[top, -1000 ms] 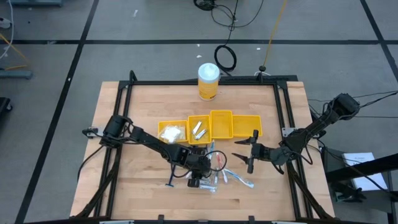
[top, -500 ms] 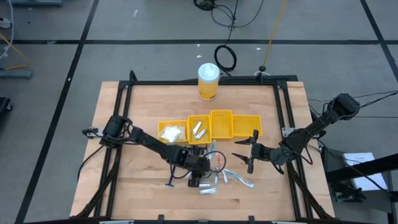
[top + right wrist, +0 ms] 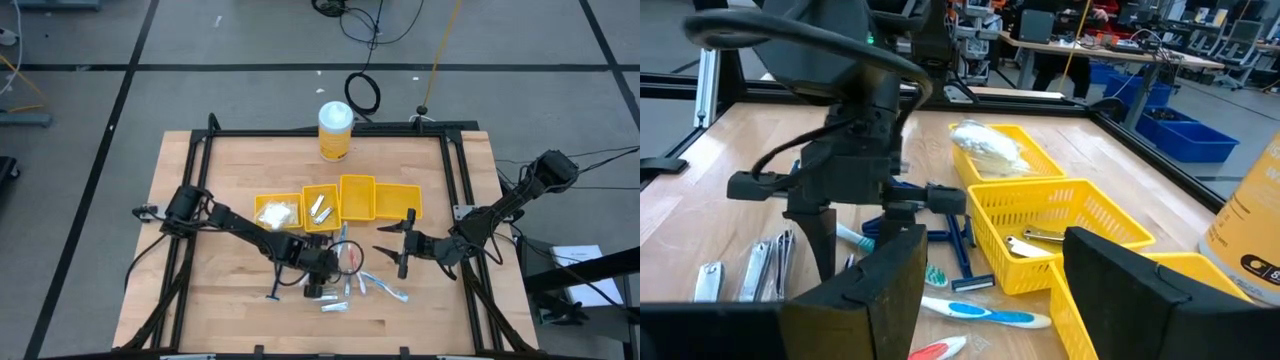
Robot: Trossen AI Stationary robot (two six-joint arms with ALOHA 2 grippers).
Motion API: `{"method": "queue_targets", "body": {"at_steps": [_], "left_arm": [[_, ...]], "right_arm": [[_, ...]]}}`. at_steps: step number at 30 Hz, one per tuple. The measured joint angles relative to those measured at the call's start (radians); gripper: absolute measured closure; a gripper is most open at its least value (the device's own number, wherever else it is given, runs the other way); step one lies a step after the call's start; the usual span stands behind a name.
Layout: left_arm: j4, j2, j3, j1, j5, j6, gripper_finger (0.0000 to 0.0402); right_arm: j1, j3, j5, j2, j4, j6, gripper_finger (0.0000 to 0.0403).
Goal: Pick & Place Travel size toiletries
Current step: Put the silver nail cutter into the middle left yellow bin
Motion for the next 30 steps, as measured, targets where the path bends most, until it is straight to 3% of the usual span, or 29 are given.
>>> {"method": "queue_targets", "body": {"at_steps": [4,15,23,30], "left_arm": [[-0.004,-0.001,0.0,-0.01,-0.055,-0.004,0.0223],[-0.086,-0.005,0.001,-0.014,-0.041,-0.132,0.0182],[-0.094,-0.005,0.0,-0.027,-0.017,-0.164,0.0201],[-0.066,-0.005,0.0,-0.048,0.056,-0.159,0.0245]], "right_arm": [[-0.004,0.0,0.0,0.0,-0.006,0.0,0.0181],[-0.004,0.0,0.0,0.0,-0.007,0.0,0.0181],[-0.004,0.0,0.0,0.0,-0.007,0.0,0.0181],[-0.005,0.0,0.0,0.0,-0.007,0.0,0.0181]]}}
